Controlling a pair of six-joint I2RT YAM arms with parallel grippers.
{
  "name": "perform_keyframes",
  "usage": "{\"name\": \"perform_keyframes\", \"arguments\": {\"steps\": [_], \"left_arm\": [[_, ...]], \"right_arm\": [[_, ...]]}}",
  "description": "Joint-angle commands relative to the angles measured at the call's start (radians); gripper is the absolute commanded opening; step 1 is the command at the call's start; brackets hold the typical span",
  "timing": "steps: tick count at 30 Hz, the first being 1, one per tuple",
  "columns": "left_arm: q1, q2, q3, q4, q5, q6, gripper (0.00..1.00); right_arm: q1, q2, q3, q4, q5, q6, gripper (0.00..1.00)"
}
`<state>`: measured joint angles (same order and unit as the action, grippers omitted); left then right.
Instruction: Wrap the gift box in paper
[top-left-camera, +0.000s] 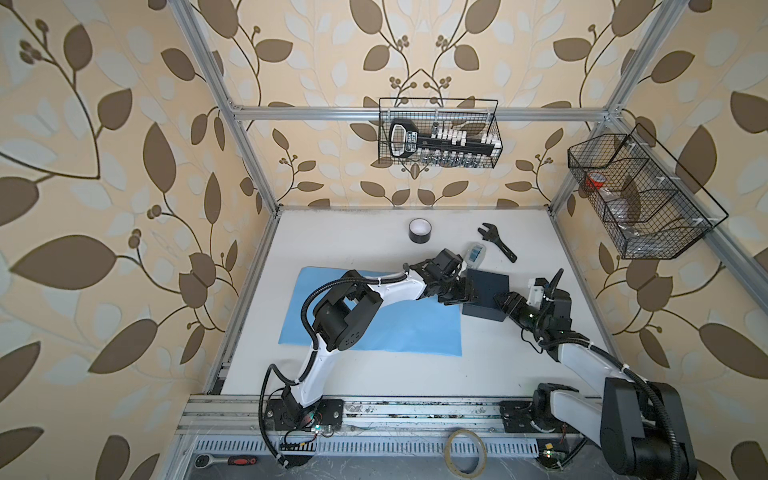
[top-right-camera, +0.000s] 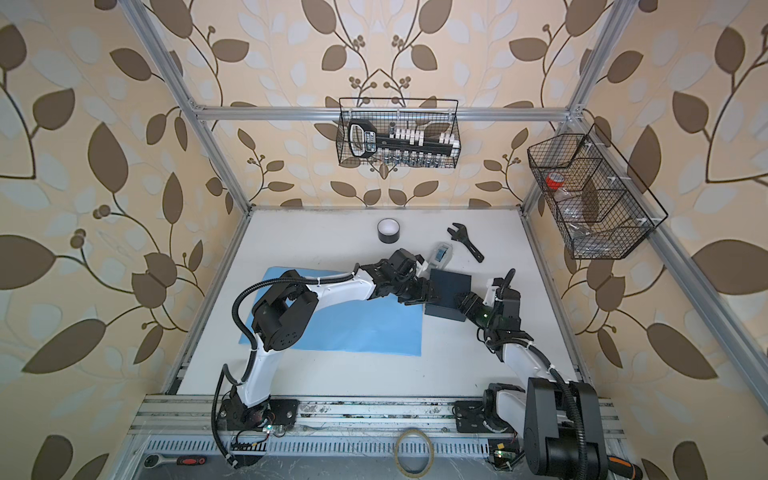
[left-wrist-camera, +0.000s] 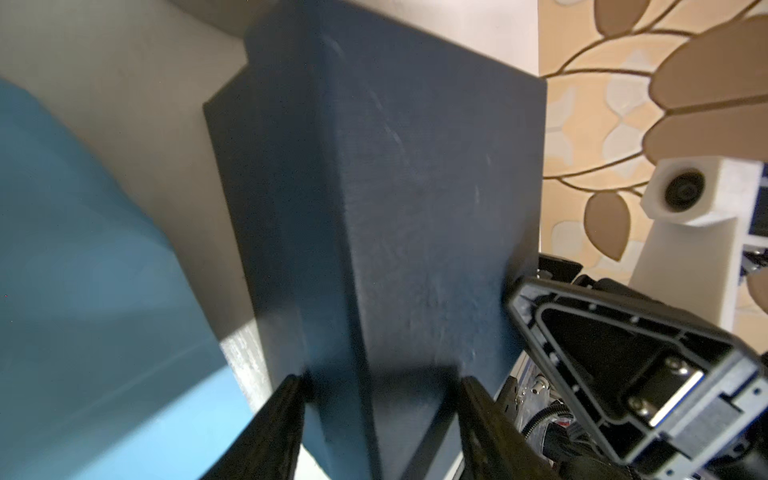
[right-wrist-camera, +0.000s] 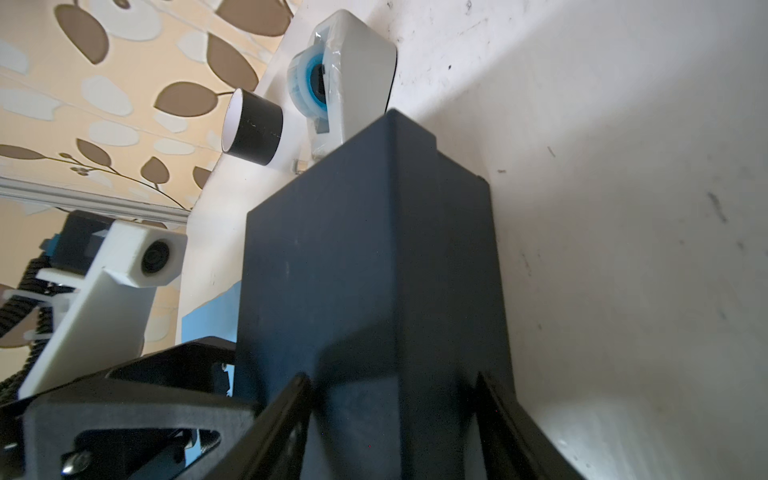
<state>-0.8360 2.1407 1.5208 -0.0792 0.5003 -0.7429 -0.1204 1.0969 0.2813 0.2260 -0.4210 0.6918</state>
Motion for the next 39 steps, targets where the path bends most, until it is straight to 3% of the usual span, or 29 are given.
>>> {"name": "perform_keyframes", "arguments": {"steps": [1, 23, 30, 39], "left_arm": [[-0.026, -0.03, 0.048, 0.075, 0.102, -0.006, 0.59], [-0.01, -0.264, -0.04, -0.003, 0.093, 0.056, 0.59], [0.051, -0.39, -0.194, -0.005, 0.09, 0.061, 0.59], [0.202, -0.621, -0.552, 0.045, 0.082, 0.04, 0.59]], "right_arm": [[0.047, -0.048, -0.005, 0.042, -0.11, 0.061, 0.62], [0.291, -0.174, 0.091, -0.055, 0.04, 0.145, 0.59], [0.461, -0.1, 0.12, 0.005, 0.144, 0.192, 0.58], [0.725, 0.142, 0.202, 0.154, 0.282, 0.251, 0.56]]}}
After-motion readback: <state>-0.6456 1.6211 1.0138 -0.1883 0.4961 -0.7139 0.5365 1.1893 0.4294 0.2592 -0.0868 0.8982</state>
